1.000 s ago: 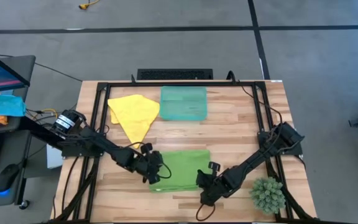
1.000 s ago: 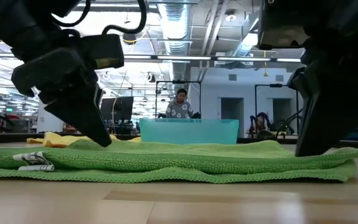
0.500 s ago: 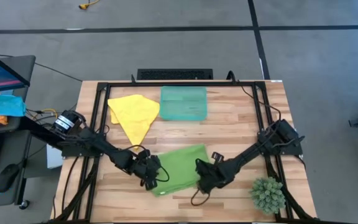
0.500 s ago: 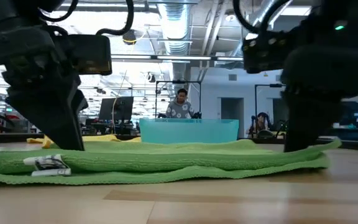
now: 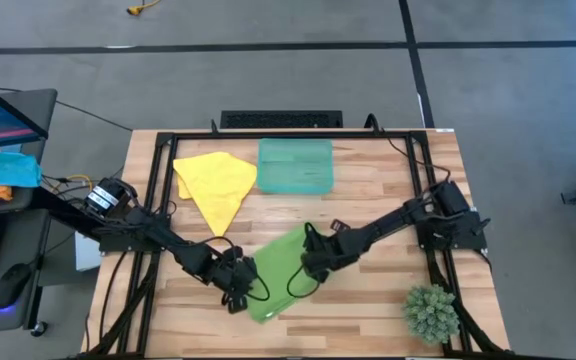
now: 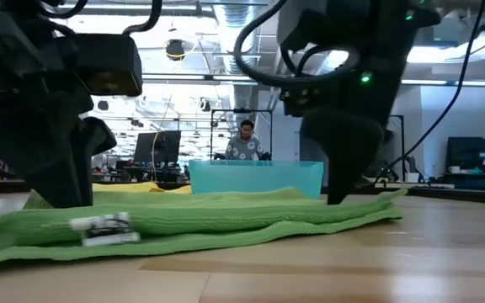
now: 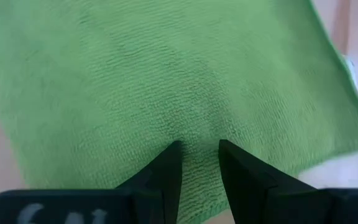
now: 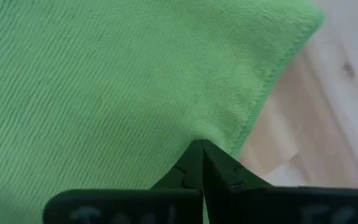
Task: Roll microfiber towels into tight, uniform cylinder then place into a basket
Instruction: Fold green microfiber towel
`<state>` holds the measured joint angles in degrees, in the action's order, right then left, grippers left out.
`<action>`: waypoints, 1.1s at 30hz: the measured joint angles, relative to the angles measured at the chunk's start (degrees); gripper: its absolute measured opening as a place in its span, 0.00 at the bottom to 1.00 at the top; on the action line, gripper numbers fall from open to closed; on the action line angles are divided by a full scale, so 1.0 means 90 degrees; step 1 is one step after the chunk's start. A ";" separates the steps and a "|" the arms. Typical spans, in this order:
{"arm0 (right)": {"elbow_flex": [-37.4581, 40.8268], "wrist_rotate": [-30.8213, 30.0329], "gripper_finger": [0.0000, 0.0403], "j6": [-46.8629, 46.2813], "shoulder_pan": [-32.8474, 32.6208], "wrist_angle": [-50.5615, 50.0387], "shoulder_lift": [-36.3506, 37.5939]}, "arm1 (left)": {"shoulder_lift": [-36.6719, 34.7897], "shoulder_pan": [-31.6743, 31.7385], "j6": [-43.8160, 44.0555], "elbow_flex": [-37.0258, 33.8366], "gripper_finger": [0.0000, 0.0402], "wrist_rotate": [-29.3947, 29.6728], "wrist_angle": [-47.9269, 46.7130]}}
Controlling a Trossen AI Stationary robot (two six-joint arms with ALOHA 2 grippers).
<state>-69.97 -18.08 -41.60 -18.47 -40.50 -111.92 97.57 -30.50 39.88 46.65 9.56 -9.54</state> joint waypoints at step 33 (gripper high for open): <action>-0.0397 -0.0020 0.05 -0.1181 -0.1091 -0.0283 -0.0144 | -0.0001 0.0070 -0.0225 0.0427 0.24 0.1309 -0.1332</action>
<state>-73.55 -18.26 -52.23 -28.30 -43.05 -113.21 97.56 -29.87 37.86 50.50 21.34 -21.53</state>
